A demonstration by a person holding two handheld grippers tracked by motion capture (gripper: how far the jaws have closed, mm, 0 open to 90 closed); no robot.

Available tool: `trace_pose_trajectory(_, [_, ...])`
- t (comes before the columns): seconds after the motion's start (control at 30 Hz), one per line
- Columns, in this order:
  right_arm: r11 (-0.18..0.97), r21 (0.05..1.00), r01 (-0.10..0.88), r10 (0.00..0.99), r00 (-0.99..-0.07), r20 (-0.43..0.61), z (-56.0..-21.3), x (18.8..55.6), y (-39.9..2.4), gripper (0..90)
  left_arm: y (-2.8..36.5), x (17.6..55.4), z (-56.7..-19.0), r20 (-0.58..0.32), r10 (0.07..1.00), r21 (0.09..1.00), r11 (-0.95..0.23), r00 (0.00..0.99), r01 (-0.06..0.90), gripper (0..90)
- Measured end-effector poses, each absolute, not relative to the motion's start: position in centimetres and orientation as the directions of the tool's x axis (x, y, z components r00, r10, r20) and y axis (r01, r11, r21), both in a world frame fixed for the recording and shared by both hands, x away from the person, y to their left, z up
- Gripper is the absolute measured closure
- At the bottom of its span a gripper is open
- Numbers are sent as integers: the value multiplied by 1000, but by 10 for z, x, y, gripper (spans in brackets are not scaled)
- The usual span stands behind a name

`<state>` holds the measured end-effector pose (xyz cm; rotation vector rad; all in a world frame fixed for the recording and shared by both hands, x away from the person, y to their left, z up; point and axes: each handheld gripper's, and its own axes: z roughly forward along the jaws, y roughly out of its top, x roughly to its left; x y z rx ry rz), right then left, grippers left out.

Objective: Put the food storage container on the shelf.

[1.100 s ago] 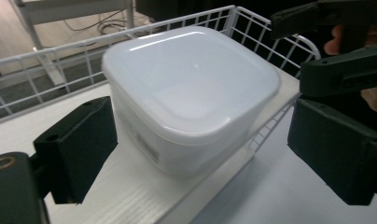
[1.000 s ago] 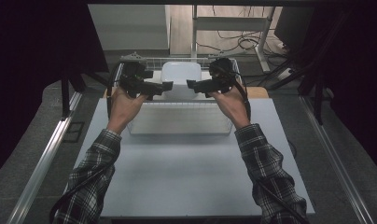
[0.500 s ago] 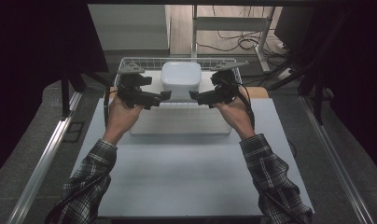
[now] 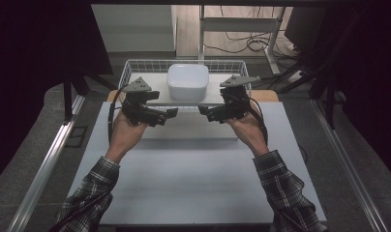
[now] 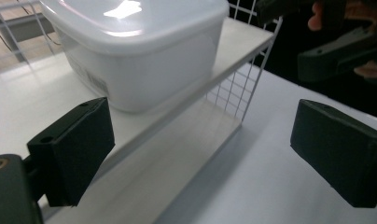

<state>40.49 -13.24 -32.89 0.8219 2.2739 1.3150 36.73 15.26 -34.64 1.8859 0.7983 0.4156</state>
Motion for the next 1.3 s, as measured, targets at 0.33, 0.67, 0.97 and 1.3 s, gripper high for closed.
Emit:
trace_pose_trajectory(0.33, [387,880,276,648,-760,-46,-342,383,-141,0,151,348,-367,-62,675,901,-278,736,332,30])
trace_pose_trajectory(0.67, [406,876,260,636,-769,-67,-363,363,-143,0,145,329,-396,-70,658,890,-298,750,345,16])
trace_pose_trajectory(0.97, [418,868,268,636,-769,-69,-386,350,-150,0,144,316,-421,-103,651,886,-283,752,367,9])
trace_pose_trajectory(1.3, [429,861,275,636,-768,-71,-410,340,-155,0,146,303,-443,-95,659,872,-306,747,381,9])
